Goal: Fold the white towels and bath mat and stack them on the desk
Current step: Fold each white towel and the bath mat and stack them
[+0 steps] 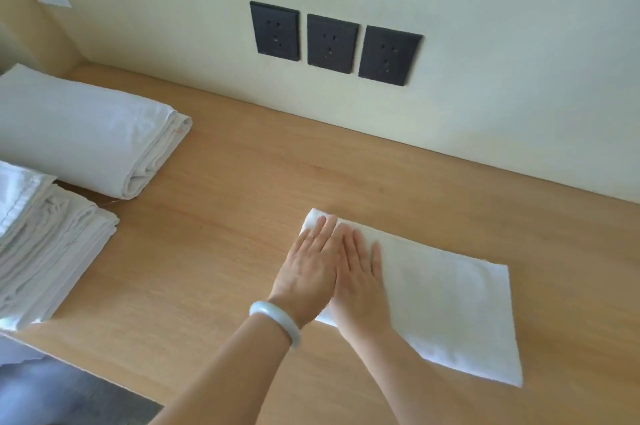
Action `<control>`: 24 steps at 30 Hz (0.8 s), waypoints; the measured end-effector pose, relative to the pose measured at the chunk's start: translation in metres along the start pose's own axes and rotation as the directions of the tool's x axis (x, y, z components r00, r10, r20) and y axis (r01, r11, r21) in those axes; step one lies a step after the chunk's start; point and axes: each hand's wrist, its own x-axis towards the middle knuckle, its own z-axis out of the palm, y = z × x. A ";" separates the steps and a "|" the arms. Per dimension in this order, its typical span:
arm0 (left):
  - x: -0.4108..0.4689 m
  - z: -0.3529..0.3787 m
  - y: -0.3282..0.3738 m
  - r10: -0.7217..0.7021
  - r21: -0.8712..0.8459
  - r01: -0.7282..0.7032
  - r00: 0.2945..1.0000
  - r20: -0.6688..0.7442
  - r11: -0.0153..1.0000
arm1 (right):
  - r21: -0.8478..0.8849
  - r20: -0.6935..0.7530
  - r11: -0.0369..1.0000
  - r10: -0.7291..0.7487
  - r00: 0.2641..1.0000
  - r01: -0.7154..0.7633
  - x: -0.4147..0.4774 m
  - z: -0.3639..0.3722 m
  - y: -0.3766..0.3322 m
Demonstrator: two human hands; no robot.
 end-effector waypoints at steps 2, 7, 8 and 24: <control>0.004 0.019 -0.010 0.093 0.128 -0.094 0.996 0.018 0.987 | -0.001 0.049 1.000 0.016 0.999 -0.016 -0.015 0.001 0.015; 0.000 0.036 -0.022 0.116 0.238 -0.107 0.993 -0.024 0.965 | 0.012 -0.001 0.977 0.215 0.977 -0.215 -0.060 -0.023 0.096; 0.001 0.037 -0.022 0.116 0.247 -0.106 0.993 -0.026 0.963 | 0.019 0.010 0.966 0.257 0.966 -0.257 -0.072 -0.027 0.117; 0.027 0.102 0.160 0.582 0.314 -0.613 0.789 0.197 0.725 | 0.644 0.568 0.043 0.641 0.516 -0.764 -0.172 -0.113 0.201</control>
